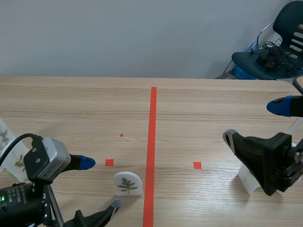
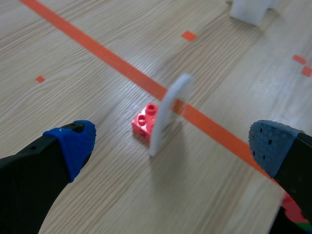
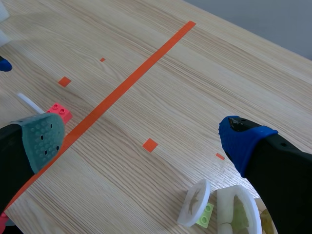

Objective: Do the leaf sorting experiment

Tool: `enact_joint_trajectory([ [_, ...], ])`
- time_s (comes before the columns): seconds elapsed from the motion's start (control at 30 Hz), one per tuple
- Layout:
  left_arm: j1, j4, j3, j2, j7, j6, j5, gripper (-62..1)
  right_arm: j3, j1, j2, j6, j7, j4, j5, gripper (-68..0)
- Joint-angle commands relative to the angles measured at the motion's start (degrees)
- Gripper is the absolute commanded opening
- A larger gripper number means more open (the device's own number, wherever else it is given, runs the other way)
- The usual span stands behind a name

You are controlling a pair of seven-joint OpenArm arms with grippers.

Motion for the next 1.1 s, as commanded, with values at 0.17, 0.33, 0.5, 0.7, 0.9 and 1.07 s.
enact_joint_trajectory([
  [0.17,-6.62,-6.67,4.44,2.78,-4.35,-0.31,1.31,1.4,0.04,1.03,0.42,-0.24,0.46,0.0,0.2,0.4],
  [0.33,-9.55,-9.7,9.73,4.63,-6.82,3.69,6.47,1.4,0.04,1.27,0.28,-0.42,0.46,0.0,0.22,0.4],
  [0.5,-12.35,-13.18,11.15,6.38,-7.28,6.36,6.47,-8.7,0.04,1.25,0.28,-0.42,0.44,0.0,0.22,0.4],
  [0.7,-13.22,-14.6,11.15,6.38,-8.26,7.8,6.47,-32.0,0.04,1.25,0.28,-0.42,0.44,0.0,0.22,0.4],
  [0.9,-13.05,-14.58,11.15,6.32,-8.26,7.61,6.47,-50.0,0.04,1.25,0.28,-0.42,0.44,0.0,0.22,0.4],
  [1.07,-13.03,-14.08,11.13,6.14,-8.2,7.56,6.29,-54.9,0.04,1.25,0.28,-0.42,0.44,0.0,0.22,0.4],
])
